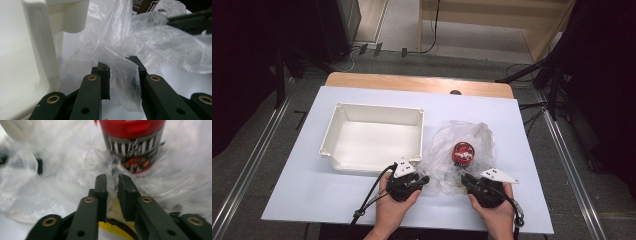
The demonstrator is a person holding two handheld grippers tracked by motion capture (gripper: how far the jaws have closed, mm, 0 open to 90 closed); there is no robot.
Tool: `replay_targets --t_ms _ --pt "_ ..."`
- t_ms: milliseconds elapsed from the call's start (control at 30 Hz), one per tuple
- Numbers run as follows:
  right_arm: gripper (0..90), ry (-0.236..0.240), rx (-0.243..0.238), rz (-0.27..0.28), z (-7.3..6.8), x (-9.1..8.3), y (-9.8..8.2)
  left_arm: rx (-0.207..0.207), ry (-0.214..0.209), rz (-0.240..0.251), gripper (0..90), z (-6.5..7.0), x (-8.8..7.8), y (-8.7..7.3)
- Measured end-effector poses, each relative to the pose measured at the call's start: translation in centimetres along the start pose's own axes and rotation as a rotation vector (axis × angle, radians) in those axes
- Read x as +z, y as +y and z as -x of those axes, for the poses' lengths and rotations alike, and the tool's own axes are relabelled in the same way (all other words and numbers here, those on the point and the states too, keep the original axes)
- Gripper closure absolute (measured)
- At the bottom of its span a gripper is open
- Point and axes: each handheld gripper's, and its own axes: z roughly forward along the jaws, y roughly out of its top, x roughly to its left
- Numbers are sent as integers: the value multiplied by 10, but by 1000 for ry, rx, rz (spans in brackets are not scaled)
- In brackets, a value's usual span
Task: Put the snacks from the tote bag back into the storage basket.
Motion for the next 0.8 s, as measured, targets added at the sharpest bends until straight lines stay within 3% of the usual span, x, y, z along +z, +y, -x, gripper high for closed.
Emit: replay_targets --t_ms 100,133,200,333,533,800 --pt "731 8 3 40 1 -8 4 8 6 0 767 1 0 0" --pt "694 4 0 90 2 -15 7 9 5 1 775 1 0 0" --pt "682 -3 3 102 3 -18 9 9 6 2 784 1 0 0" --pt "510 -23 15 201 10 -24 18 19 13 -3 797 3 0 0" --pt "389 -77 -28 215 11 -19 29 26 16 -1 794 3 0 0" --pt "347 -105 -42 196 17 -7 35 22 13 -4 794 3 1 0"
